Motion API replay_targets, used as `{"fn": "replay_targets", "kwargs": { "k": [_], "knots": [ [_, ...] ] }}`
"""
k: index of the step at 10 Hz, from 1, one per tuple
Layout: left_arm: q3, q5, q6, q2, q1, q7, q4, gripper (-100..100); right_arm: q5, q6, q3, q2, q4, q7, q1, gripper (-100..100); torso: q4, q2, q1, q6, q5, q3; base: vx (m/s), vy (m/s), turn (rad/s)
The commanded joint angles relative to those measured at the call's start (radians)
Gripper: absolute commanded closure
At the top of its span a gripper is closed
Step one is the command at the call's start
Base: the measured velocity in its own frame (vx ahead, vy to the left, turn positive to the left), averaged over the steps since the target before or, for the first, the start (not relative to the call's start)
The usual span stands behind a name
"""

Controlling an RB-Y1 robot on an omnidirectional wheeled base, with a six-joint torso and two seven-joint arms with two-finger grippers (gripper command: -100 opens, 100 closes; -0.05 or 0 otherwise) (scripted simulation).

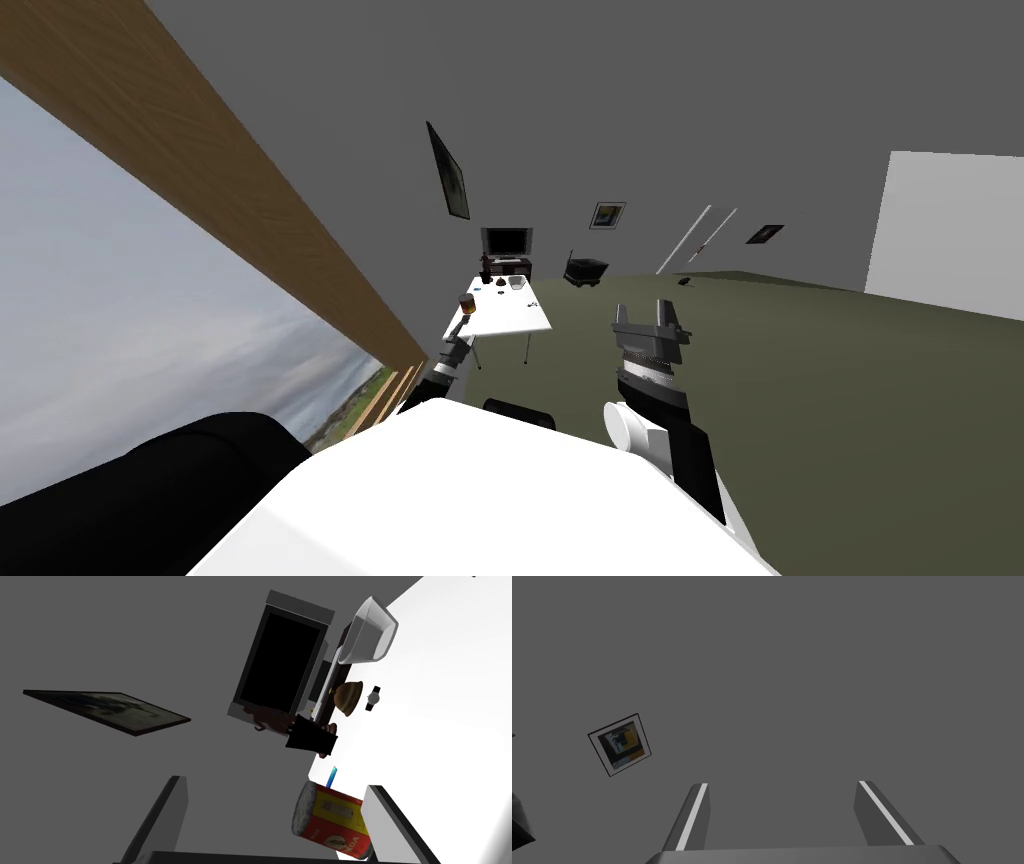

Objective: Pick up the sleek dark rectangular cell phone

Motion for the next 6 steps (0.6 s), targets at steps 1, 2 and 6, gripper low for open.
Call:
{"fn": "replay_targets", "kwargs": {
  "k": [1, 2, 6],
  "knots": [
    [-0.034, 0.045, 0.005, 0.050, 0.049, 0.032, 0.044, -100, 0.000, 0.000, 0.000, 0.000, 0.000, 0.000, 0.000, 0, 0.000, 0.000, 0.000, 0.000, 0.000, 0.000, 0.007, -0.059, -0.415],
    [-0.058, 0.074, 0.004, 0.086, 0.078, 0.051, 0.075, -100, 0.000, 0.000, 0.000, 0.000, 0.000, 0.000, 0.000, 0, 0.000, 0.000, 0.000, 0.000, 0.000, 0.000, 0.012, -0.069, -0.395],
    [-0.110, 0.133, 0.003, 0.166, 0.137, 0.086, 0.153, -100, 0.000, 0.000, 0.000, 0.000, 0.000, 0.000, 0.000, 0, 0.000, 0.000, 0.001, 0.000, 0.000, 0.000, 0.010, -0.039, -0.200]
  ]
}}
